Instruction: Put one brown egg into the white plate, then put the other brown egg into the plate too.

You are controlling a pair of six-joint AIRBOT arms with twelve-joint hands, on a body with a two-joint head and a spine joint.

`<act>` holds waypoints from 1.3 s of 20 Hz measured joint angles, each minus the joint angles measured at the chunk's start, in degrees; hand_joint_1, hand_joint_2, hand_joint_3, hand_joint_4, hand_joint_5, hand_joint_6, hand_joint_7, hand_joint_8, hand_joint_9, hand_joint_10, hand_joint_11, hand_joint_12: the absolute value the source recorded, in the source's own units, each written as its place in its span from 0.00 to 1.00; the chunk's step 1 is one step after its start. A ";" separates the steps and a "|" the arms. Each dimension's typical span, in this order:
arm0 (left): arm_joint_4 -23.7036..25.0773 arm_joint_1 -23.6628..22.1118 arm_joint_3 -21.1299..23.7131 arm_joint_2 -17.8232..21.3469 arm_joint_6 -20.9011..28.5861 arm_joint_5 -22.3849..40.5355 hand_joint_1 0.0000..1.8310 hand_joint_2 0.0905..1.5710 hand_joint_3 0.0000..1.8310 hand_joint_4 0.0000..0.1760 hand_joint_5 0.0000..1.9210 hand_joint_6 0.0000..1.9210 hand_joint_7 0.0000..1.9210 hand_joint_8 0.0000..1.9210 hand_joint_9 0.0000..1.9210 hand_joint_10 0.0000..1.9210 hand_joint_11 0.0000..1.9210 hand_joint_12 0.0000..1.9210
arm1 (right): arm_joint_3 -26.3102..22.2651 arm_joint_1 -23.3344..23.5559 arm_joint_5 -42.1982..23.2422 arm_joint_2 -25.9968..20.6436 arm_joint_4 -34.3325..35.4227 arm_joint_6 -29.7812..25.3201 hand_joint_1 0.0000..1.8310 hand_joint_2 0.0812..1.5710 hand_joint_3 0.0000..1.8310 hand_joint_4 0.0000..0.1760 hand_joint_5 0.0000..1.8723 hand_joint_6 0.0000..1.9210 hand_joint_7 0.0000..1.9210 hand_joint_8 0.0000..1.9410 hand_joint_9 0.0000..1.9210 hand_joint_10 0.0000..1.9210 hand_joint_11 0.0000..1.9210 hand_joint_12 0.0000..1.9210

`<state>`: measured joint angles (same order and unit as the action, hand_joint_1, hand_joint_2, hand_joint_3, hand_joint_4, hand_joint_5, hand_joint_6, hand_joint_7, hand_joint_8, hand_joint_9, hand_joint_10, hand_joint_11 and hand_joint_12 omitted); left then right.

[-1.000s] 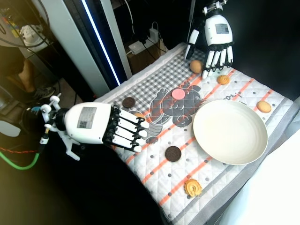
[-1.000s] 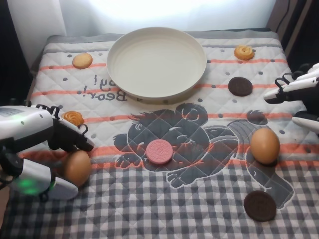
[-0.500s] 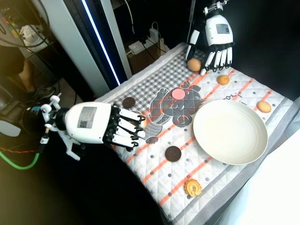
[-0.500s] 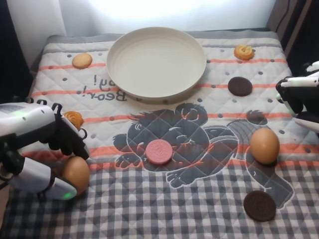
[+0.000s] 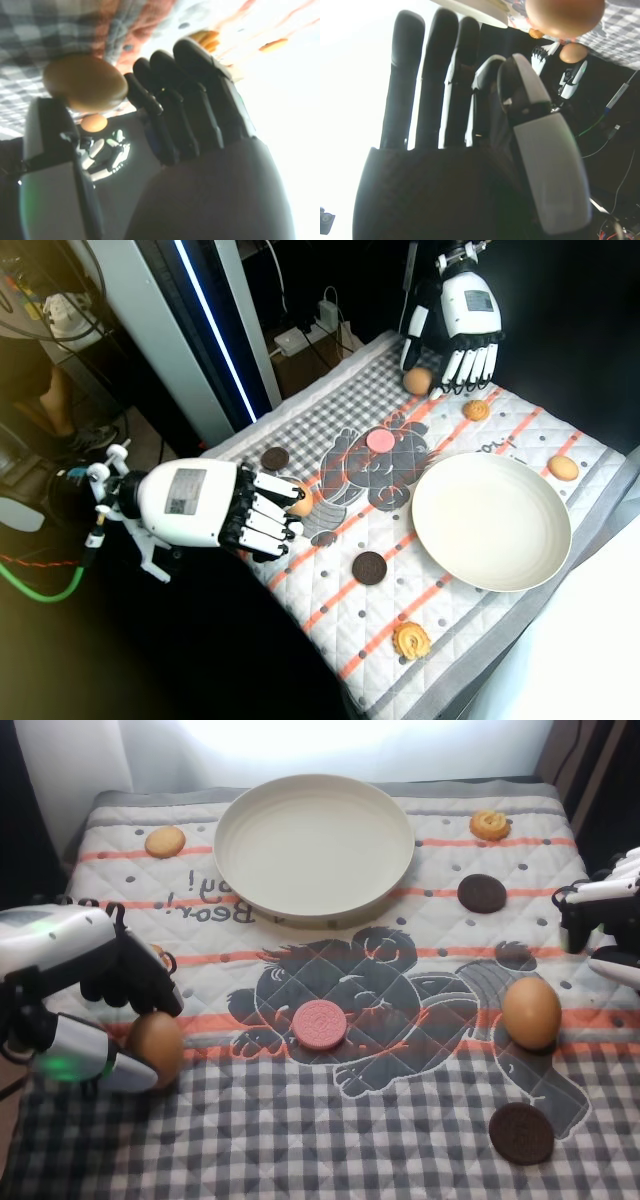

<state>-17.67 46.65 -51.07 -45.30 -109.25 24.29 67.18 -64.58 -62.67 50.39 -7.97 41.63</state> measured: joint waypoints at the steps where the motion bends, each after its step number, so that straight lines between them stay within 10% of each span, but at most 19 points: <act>1: 0.09 -0.33 -0.35 -0.39 0.02 0.68 0.68 0.72 0.00 0.00 0.56 0.30 0.41 0.76 0.33 0.68 0.30 0.78 | 0.09 0.00 -0.02 0.00 -0.02 0.00 0.42 0.88 0.00 0.00 0.41 0.00 0.51 0.00 0.51 0.34 0.41 0.71; 2: -0.13 -1.73 -1.42 -1.73 -0.07 0.96 0.68 0.72 0.00 0.00 0.55 0.32 0.41 0.77 0.33 0.67 0.30 0.76 | 0.11 0.00 0.00 0.11 0.22 0.00 0.60 0.80 0.00 0.00 0.39 0.55 0.43 0.54 0.47 0.55 0.42 0.79; 4: -0.17 -3.89 -2.99 -3.26 -0.02 1.31 0.68 0.72 0.00 0.00 0.55 0.32 0.40 0.77 0.33 0.67 0.31 0.76 | 0.17 0.00 0.02 0.11 0.20 -0.02 0.63 0.81 0.00 0.00 0.35 0.71 0.37 0.71 0.46 0.59 0.43 0.82; 6: -0.20 -6.73 -4.90 -5.29 0.00 1.92 0.68 0.72 0.00 0.00 0.54 0.33 0.41 0.77 0.34 0.74 0.30 0.84 | 0.22 0.00 0.00 0.13 0.33 -0.02 0.50 0.85 0.00 0.00 0.31 0.81 0.48 0.15 0.47 0.54 0.42 0.79; 10: -0.22 -9.55 -6.99 -7.34 0.02 1.90 0.67 0.74 0.00 0.00 0.50 0.42 0.39 0.80 0.29 0.74 0.27 0.83 | 0.35 0.00 0.15 0.55 0.22 -0.09 0.48 0.85 0.00 0.07 0.31 0.83 0.54 0.01 0.47 0.54 0.43 0.80; 11: -0.15 -10.01 -7.43 -7.52 0.00 0.74 0.67 0.74 0.00 0.00 0.50 0.42 0.39 0.80 0.30 0.75 0.28 0.86 | 0.35 0.00 0.13 0.55 0.22 -0.07 0.40 0.89 0.00 0.00 0.38 0.09 0.51 0.00 0.50 0.30 0.39 0.66; 13: -0.24 -9.99 -7.74 -7.72 -0.04 0.35 0.59 0.71 0.00 0.07 0.50 0.50 0.34 0.63 0.30 0.75 0.27 0.86 | 0.35 0.00 -0.04 0.55 0.28 -0.09 0.39 0.90 0.00 0.00 0.40 0.02 0.50 0.00 0.52 0.19 0.40 0.59; 15: -0.17 -9.44 -7.67 -7.72 -0.02 -0.55 0.57 0.69 0.00 0.47 0.51 0.51 0.33 0.59 0.28 0.80 0.26 0.92 | 0.35 0.00 0.02 0.55 0.24 -0.09 0.39 0.90 0.00 0.00 0.40 0.00 0.49 0.00 0.56 0.05 0.40 0.50; 18: -0.09 -7.28 -6.95 -7.69 0.00 -3.34 0.59 0.68 0.00 0.31 0.53 0.47 0.33 0.61 0.28 0.83 0.26 0.92 | 0.35 0.00 -0.02 0.55 0.39 -0.07 0.39 0.91 0.00 0.00 0.40 0.00 0.49 0.00 0.56 0.00 0.42 0.38; 19: -0.13 -6.91 -6.78 -7.69 0.02 -4.26 0.61 0.66 0.00 0.00 0.56 0.43 0.38 0.53 0.32 0.75 0.28 0.84 | 0.35 0.00 0.00 0.55 0.42 -0.07 0.41 0.90 0.00 0.00 0.41 0.00 0.49 0.00 0.56 0.00 0.43 0.34; 21: -0.13 -6.84 -6.73 -7.69 -0.02 -4.72 0.60 0.67 0.00 0.04 0.55 0.44 0.39 0.48 0.32 0.69 0.28 0.79 | 0.33 0.00 -0.02 0.59 0.42 -0.09 0.43 0.90 0.00 0.00 0.41 0.00 0.49 0.00 0.56 0.00 0.43 0.34; 23: -0.13 -6.84 -6.73 -7.69 -0.02 -4.55 0.59 0.67 0.00 0.23 0.54 0.45 0.38 0.47 0.32 0.68 0.28 0.78 | 0.35 0.00 0.00 0.63 0.42 -0.07 0.44 0.89 0.00 0.00 0.41 0.00 0.49 0.00 0.57 0.00 0.42 0.40; 24: -0.15 -6.78 -6.71 -7.65 -0.02 -4.52 0.56 0.68 0.00 0.88 0.52 0.50 0.36 0.45 0.29 0.70 0.25 0.83 | 0.35 0.00 0.00 0.74 0.48 -0.07 0.44 0.89 0.00 0.00 0.41 0.00 0.49 0.00 0.60 0.01 0.42 0.51; 25: -0.52 -6.34 -6.10 -7.08 -0.09 -3.80 0.54 0.64 0.00 0.13 0.43 0.17 0.33 0.41 0.27 0.71 0.22 0.85 | 0.35 -0.02 -0.02 0.83 0.42 -0.09 0.43 0.89 0.00 0.00 0.41 0.00 0.49 0.00 0.61 0.01 0.42 0.56; 26: -1.07 -5.79 -5.42 -6.51 0.02 -3.15 0.52 0.63 0.00 0.02 0.41 0.05 0.32 0.37 0.25 0.71 0.20 0.86 | 0.35 -0.02 0.00 0.83 0.35 -0.09 0.42 0.89 0.00 0.00 0.41 0.00 0.49 0.00 0.61 0.01 0.41 0.57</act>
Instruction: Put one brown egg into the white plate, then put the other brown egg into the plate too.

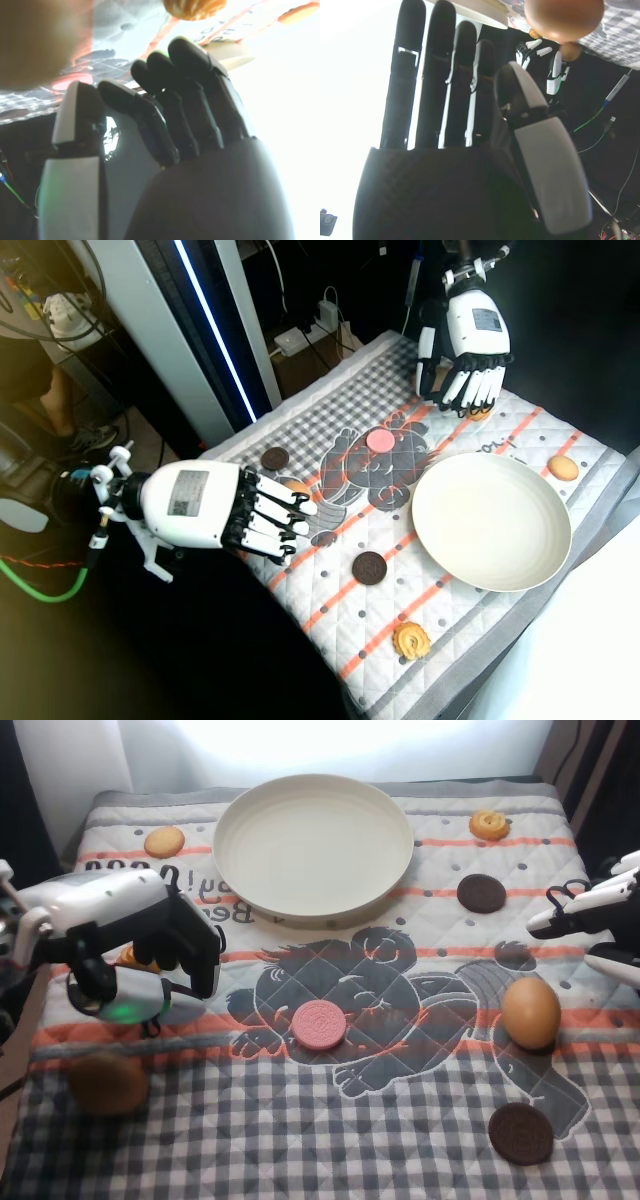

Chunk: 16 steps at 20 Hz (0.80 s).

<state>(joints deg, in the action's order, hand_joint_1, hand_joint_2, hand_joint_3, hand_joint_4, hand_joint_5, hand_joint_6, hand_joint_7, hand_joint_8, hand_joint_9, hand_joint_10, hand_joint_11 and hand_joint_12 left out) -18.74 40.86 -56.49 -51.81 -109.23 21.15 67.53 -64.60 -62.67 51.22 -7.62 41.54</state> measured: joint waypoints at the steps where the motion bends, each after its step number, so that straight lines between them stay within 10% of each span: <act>1: -0.46 0.50 0.63 0.72 0.00 1.07 0.52 0.63 0.00 0.02 0.41 0.05 0.32 0.37 0.25 0.71 0.20 0.86 | 0.00 0.00 0.02 0.00 0.09 0.02 0.42 0.89 0.00 0.00 0.41 0.00 0.49 0.00 0.61 0.01 0.41 0.57; 4: -2.64 2.80 3.74 4.02 -0.02 6.82 0.49 0.61 0.00 0.22 0.33 0.00 0.37 0.10 0.25 0.59 0.16 0.81 | 0.00 -0.59 -0.24 0.00 0.15 0.00 0.40 0.89 0.00 0.00 0.41 0.00 0.49 0.00 0.60 0.00 0.41 0.55; 11: -2.75 10.12 11.26 12.83 2.21 16.52 0.46 0.60 0.00 0.34 0.32 0.00 0.39 0.05 0.22 0.66 0.12 0.89 | 0.07 -0.72 0.02 0.44 0.11 0.02 0.41 0.90 0.00 0.00 0.41 0.00 0.48 0.00 0.55 0.00 0.41 0.36; 12: -2.36 11.37 12.57 14.38 2.23 16.85 0.47 0.59 0.00 0.50 0.33 0.00 0.39 0.03 0.25 0.61 0.15 0.82 | 0.07 -0.72 0.00 0.46 0.11 0.02 0.41 0.90 0.00 0.00 0.40 0.00 0.48 0.00 0.54 0.00 0.39 0.39; 16: -1.01 15.04 15.63 18.51 2.43 16.55 0.51 0.55 0.00 0.32 0.37 0.00 0.44 0.02 0.32 0.53 0.20 0.77 | 0.31 -0.83 0.02 0.55 0.26 0.02 0.42 0.90 0.00 0.00 0.40 0.00 0.48 0.00 0.55 0.00 0.41 0.35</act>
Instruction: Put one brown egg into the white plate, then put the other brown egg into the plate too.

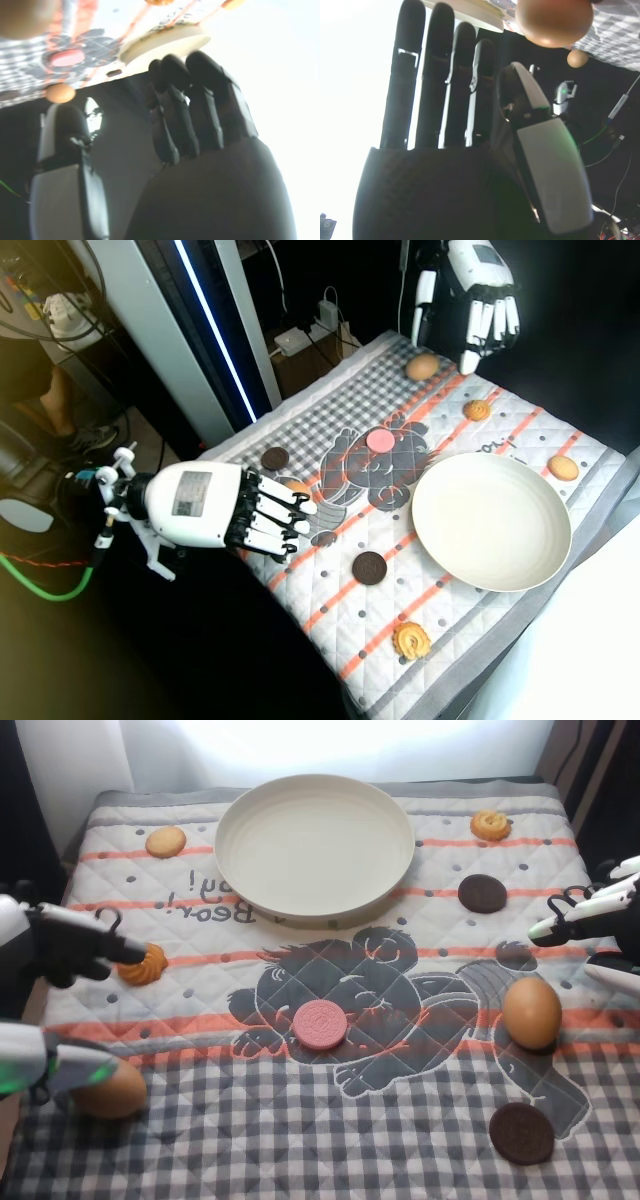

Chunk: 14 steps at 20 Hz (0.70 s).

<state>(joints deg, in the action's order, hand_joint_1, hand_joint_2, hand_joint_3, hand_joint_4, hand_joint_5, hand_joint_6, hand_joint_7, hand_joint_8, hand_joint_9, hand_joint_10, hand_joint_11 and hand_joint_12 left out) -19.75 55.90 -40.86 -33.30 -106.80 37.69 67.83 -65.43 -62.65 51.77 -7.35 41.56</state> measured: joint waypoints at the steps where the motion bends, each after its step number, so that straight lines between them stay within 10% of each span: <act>1: 0.24 0.22 0.00 0.00 -0.09 -0.17 0.52 0.54 0.00 0.30 0.40 0.00 0.46 0.03 0.34 0.52 0.22 0.76 | -0.02 0.00 -0.02 0.00 0.02 0.00 0.41 0.90 0.00 0.00 0.40 0.00 0.48 0.00 0.55 0.00 0.42 0.36; 7: 1.22 -0.15 -1.95 -1.77 -2.14 -7.98 0.57 0.51 0.00 0.29 0.42 0.00 0.49 0.02 0.36 0.55 0.28 0.68 | 0.68 -0.24 -0.15 0.87 -0.22 -0.02 0.44 0.89 0.00 0.00 0.41 0.00 0.50 0.00 0.54 0.00 0.45 0.17; 10: 1.31 -0.94 -3.43 -2.93 -2.43 -10.51 0.56 0.53 0.00 0.19 0.43 0.00 0.49 0.02 0.36 0.56 0.28 0.70 | 0.76 -0.24 -0.02 0.90 -0.24 -0.02 0.44 0.90 0.00 0.00 0.41 0.00 0.50 0.00 0.55 0.00 0.47 0.17; 14: 0.85 -2.25 -5.55 -5.07 -2.60 -13.44 0.54 0.53 0.00 0.33 0.42 0.00 0.48 0.01 0.34 0.59 0.24 0.77 | 0.76 -0.52 0.00 0.90 -0.35 0.00 0.41 0.91 0.00 0.00 0.41 0.00 0.50 0.00 0.55 0.00 0.44 0.24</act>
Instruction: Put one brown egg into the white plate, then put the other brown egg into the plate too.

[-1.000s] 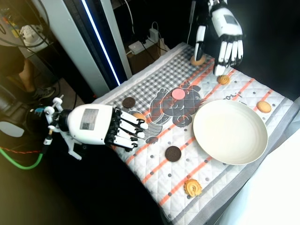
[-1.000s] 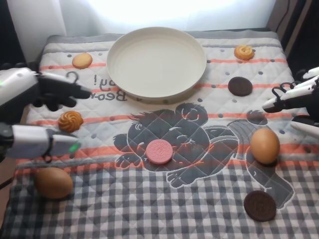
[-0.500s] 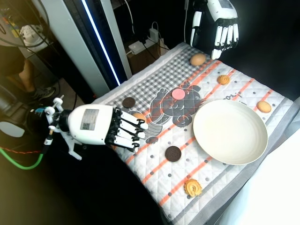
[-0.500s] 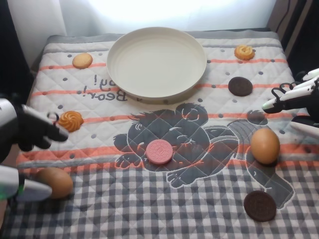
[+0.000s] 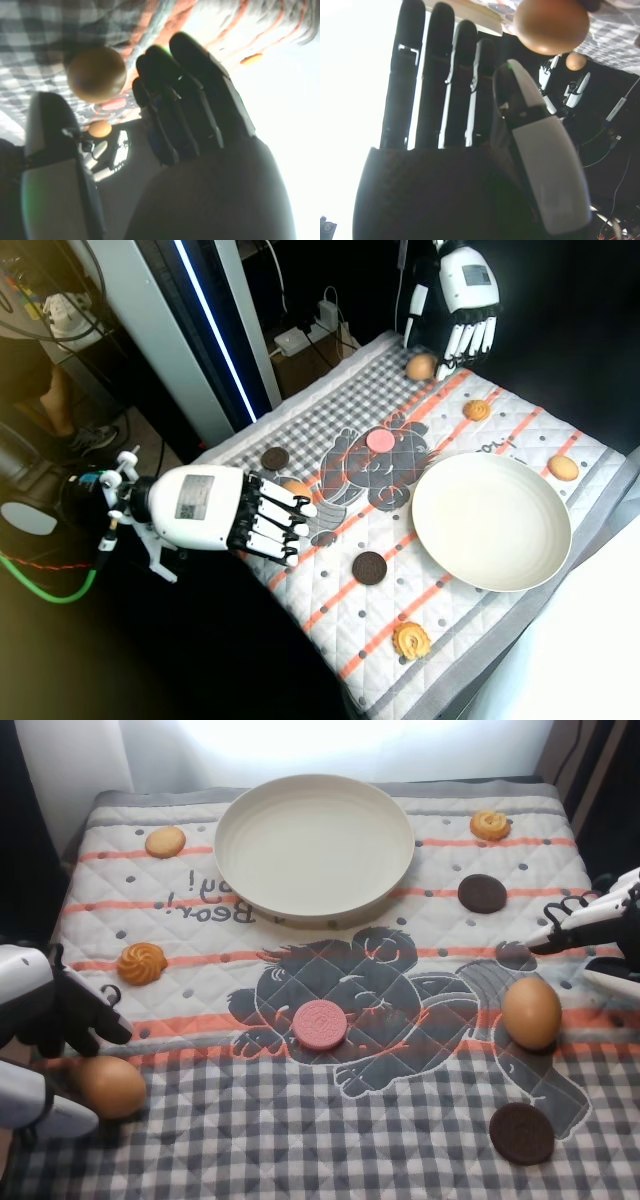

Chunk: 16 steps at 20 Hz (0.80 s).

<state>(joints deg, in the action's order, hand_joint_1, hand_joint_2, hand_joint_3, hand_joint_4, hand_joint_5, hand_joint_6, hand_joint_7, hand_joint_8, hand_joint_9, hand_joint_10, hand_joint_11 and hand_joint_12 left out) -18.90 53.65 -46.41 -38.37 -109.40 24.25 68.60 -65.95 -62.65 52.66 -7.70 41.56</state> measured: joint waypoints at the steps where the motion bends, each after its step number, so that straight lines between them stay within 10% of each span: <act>1: 0.02 -0.33 -0.07 -0.42 -0.11 -0.70 0.55 0.52 0.00 0.29 0.43 0.00 0.49 0.02 0.33 0.62 0.23 0.79 | 0.00 -0.07 0.04 0.02 -0.02 0.00 0.40 0.90 0.00 0.00 0.41 0.00 0.50 0.00 0.56 0.00 0.44 0.25; 4: 0.02 -0.46 -0.07 -0.72 -0.74 -1.51 0.54 0.52 0.00 0.24 0.43 0.00 0.50 0.03 0.33 0.66 0.21 0.84 | 0.00 -0.07 0.00 0.11 0.00 0.00 0.42 0.90 0.00 0.00 0.41 0.00 0.50 0.00 0.58 0.00 0.42 0.46; 5: 0.00 -0.46 -0.09 -0.76 -0.76 -1.53 0.54 0.53 0.00 0.24 0.43 0.00 0.50 0.03 0.33 0.66 0.20 0.86 | 0.00 -0.07 0.02 0.11 0.00 0.00 0.49 0.84 0.00 0.00 0.36 0.62 0.50 0.00 0.60 0.01 0.43 0.49; 6: 0.02 -0.61 -0.13 -0.81 -0.79 -1.66 0.54 0.54 0.00 0.20 0.43 0.00 0.50 0.03 0.33 0.67 0.20 0.87 | 0.00 -0.07 -0.04 0.11 0.00 0.00 0.49 0.86 0.00 0.00 0.31 0.79 0.50 0.00 0.59 0.00 0.41 0.48; 7: 0.15 -0.81 -0.31 -0.96 -0.87 -1.97 0.54 0.55 0.00 0.19 0.44 0.00 0.51 0.04 0.32 0.69 0.21 0.88 | 0.00 -0.07 -0.07 0.11 -0.02 0.00 0.44 0.89 0.00 0.00 0.32 0.31 0.50 0.00 0.59 0.01 0.41 0.49; 8: 0.17 -0.81 -0.48 -1.18 -0.90 -1.84 0.54 0.55 0.00 0.10 0.46 0.00 0.49 0.10 0.31 0.71 0.21 0.88 | 0.00 -0.09 0.02 0.11 -0.02 0.00 0.53 0.83 0.03 0.00 0.33 0.69 0.51 0.00 0.64 0.04 0.46 0.63; 9: 0.15 -0.81 -0.50 -1.18 -0.92 -1.84 0.53 0.56 0.00 0.07 0.47 0.00 0.45 0.20 0.30 0.73 0.21 0.88 | 0.00 -0.09 0.00 0.11 0.02 0.00 0.51 0.85 0.02 0.00 0.31 0.80 0.52 0.00 0.63 0.13 0.45 0.68; 13: -0.20 -1.92 -1.05 -2.91 -1.09 -2.03 0.53 0.58 0.00 0.00 0.52 0.00 0.40 0.43 0.32 0.72 0.24 0.82 | 0.00 -0.09 -0.04 0.13 0.07 0.00 0.49 0.87 0.00 0.00 0.29 0.85 0.54 0.00 0.51 0.41 0.44 0.73; 14: -0.02 -2.23 -1.09 -3.45 -1.09 -2.23 0.59 0.61 0.00 0.41 0.63 0.20 0.41 0.51 0.34 0.74 0.28 0.81 | 0.00 -0.09 0.00 0.11 0.11 0.00 0.49 0.87 0.00 0.00 0.29 0.85 0.54 0.00 0.52 0.43 0.45 0.73; 15: 0.04 -2.45 -1.09 -3.67 -1.07 -2.27 0.63 0.62 0.00 0.00 0.64 0.26 0.43 0.53 0.36 0.76 0.30 0.83 | 0.00 -0.09 -0.04 0.13 0.11 0.00 0.48 0.87 0.00 0.00 0.29 0.85 0.54 0.00 0.52 0.42 0.45 0.72; 16: 0.31 -2.71 -1.55 -3.85 -0.98 -2.40 0.68 0.68 0.00 0.00 0.62 0.20 0.44 0.70 0.39 0.78 0.36 0.85 | 0.00 -0.09 0.00 0.11 0.17 0.00 0.48 0.87 0.00 0.00 0.29 0.85 0.54 0.00 0.53 0.38 0.46 0.70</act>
<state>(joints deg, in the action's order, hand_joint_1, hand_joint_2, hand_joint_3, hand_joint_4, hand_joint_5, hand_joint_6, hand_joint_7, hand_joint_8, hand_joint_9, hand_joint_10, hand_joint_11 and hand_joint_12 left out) -18.59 50.94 -47.97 -42.22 -110.39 21.85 68.60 -66.04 -62.65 52.77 -7.53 41.56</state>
